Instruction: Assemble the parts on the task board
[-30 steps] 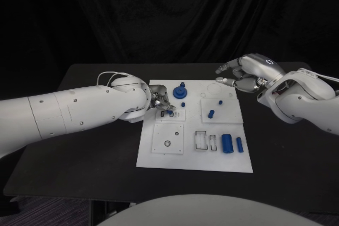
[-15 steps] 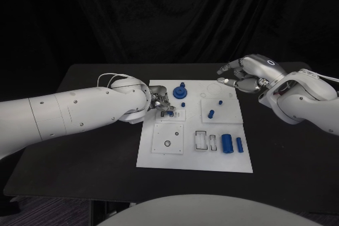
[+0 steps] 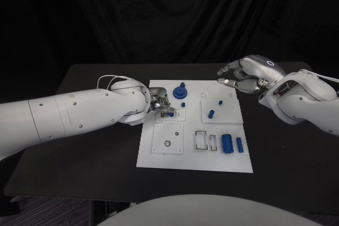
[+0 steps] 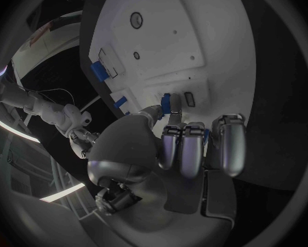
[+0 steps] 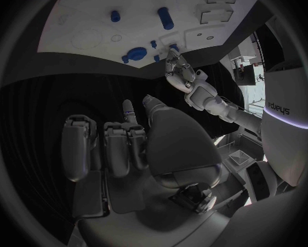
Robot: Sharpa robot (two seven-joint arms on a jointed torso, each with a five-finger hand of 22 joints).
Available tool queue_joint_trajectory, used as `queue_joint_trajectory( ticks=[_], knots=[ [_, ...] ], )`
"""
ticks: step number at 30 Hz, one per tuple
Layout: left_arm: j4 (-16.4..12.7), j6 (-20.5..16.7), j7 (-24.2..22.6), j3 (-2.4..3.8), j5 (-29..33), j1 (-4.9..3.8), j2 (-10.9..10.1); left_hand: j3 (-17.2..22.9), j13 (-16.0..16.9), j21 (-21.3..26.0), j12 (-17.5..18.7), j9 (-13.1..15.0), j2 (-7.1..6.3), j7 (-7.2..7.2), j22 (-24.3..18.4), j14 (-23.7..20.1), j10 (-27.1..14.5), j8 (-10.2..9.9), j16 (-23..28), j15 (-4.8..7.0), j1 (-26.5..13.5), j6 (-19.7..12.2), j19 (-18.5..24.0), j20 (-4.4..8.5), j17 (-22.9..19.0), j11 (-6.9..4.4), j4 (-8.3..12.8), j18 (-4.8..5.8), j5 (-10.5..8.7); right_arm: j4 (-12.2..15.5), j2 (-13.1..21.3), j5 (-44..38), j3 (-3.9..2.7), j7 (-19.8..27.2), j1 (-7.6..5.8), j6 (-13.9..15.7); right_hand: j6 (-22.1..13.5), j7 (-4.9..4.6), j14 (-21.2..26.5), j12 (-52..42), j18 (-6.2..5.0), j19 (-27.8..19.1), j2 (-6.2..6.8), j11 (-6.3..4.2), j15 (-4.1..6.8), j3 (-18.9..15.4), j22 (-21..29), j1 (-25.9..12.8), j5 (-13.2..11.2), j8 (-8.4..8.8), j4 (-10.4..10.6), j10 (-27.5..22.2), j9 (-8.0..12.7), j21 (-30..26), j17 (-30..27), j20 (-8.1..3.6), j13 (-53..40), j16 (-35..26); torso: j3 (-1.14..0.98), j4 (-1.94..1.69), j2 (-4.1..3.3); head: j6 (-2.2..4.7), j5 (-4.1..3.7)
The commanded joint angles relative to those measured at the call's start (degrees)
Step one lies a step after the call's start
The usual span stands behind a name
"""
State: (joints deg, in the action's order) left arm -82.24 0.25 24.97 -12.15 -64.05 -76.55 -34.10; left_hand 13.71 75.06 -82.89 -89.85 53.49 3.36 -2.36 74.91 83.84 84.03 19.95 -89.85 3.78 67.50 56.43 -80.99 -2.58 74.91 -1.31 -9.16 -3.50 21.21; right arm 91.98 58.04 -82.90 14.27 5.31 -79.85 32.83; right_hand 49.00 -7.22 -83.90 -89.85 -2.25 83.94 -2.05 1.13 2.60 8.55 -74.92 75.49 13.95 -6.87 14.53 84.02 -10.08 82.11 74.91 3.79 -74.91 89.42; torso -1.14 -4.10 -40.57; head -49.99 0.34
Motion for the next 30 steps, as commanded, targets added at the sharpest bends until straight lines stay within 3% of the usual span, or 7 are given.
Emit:
queue_joint_trajectory(
  ticks=[1,15,18,22,30],
  knots=[
    [-0.23,0.15,-0.54,-0.02,0.29,0.15,-0.18,0.29,14.94,0.26,-0.15,-0.05,-0.06,0.23,5.67,6.16,5.97,-0.33,-0.15,0.24,-0.64,-0.03,0.45,0.11,15.09,-0.30,0.05,0.44,-0.18,-0.03,-0.01,-0.19,-0.04,-1.21,0.15,-0.60,0.39,0.06,-5.85,-0.15,0.18,1.96,-0.01,0.56,-0.49,0.12,-12.33,0.41,0.19,0.29,-0.26,5.98,0.05,-0.17,14.38,0.38,-15.09,-0.34,0.02,0.01,-0.06,-0.01,0.03],
    [-0.15,0.29,-0.70,-0.02,0.29,0.25,-0.32,0.43,14.94,0.38,-0.15,0.00,-0.06,0.26,5.54,6.16,5.97,-0.35,-0.15,0.24,-0.66,0.03,0.58,0.11,15.09,-0.31,0.06,0.40,-0.18,-0.12,-0.12,-0.19,-0.04,-1.47,0.20,-1.06,0.43,0.05,-5.76,-0.15,0.05,1.70,0.00,0.56,-0.49,0.23,-12.16,0.47,0.51,0.35,-0.34,5.98,0.14,-0.68,14.13,0.39,-15.09,-0.65,-0.02,-0.08,-0.02,-0.01,0.06],
    [-0.11,0.31,-0.83,-0.02,0.29,0.27,-0.27,0.82,14.94,0.57,-0.15,0.26,-0.20,0.18,5.45,6.16,5.97,-0.65,-0.15,0.20,-1.44,0.09,0.74,0.05,15.09,-0.26,-0.42,0.36,-1.82,-0.12,-0.10,-0.19,-0.04,-1.53,0.21,-1.14,0.43,0.05,-5.76,-0.15,0.05,1.70,0.00,0.56,-0.49,0.23,-12.16,0.47,0.51,0.35,-0.34,5.98,0.14,-0.68,14.13,0.39,-15.09,-0.65,-0.03,-0.06,0.02,-0.01,0.07],
    [0.01,0.33,-1.12,-0.02,0.29,0.34,-0.16,1.04,14.94,0.84,-0.15,0.72,-0.36,0.03,5.41,6.16,5.97,-1.32,-0.15,0.08,-3.00,0.27,0.88,-0.04,15.09,-0.13,-1.55,0.31,-5.86,-0.14,-0.08,-0.19,-0.04,-1.61,0.21,-1.26,0.44,0.05,-5.73,-0.15,0.03,1.66,0.00,0.57,-0.49,0.25,-12.13,0.47,0.55,0.36,-0.35,5.98,0.15,-0.76,14.07,0.39,-15.09,-0.74,-0.02,-0.01,0.01,-0.01,0.16],
    [0.18,0.34,-1.81,-0.02,0.29,0.44,0.01,0.06,14.94,1.20,-0.15,0.24,-0.48,-0.38,5.31,6.16,5.97,-2.87,-0.15,-0.20,-5.03,0.24,1.12,-0.27,15.09,0.23,-3.54,0.24,-8.43,-0.19,-0.11,-0.19,-0.04,-1.80,0.21,-1.53,0.46,0.04,-5.70,-0.15,0.01,1.61,0.00,0.57,-0.50,0.27,-12.10,0.47,0.61,0.37,-0.35,5.98,0.17,-0.86,13.98,0.39,-15.09,-0.85,-0.02,0.02,-0.02,-0.01,0.24]
  ],
)
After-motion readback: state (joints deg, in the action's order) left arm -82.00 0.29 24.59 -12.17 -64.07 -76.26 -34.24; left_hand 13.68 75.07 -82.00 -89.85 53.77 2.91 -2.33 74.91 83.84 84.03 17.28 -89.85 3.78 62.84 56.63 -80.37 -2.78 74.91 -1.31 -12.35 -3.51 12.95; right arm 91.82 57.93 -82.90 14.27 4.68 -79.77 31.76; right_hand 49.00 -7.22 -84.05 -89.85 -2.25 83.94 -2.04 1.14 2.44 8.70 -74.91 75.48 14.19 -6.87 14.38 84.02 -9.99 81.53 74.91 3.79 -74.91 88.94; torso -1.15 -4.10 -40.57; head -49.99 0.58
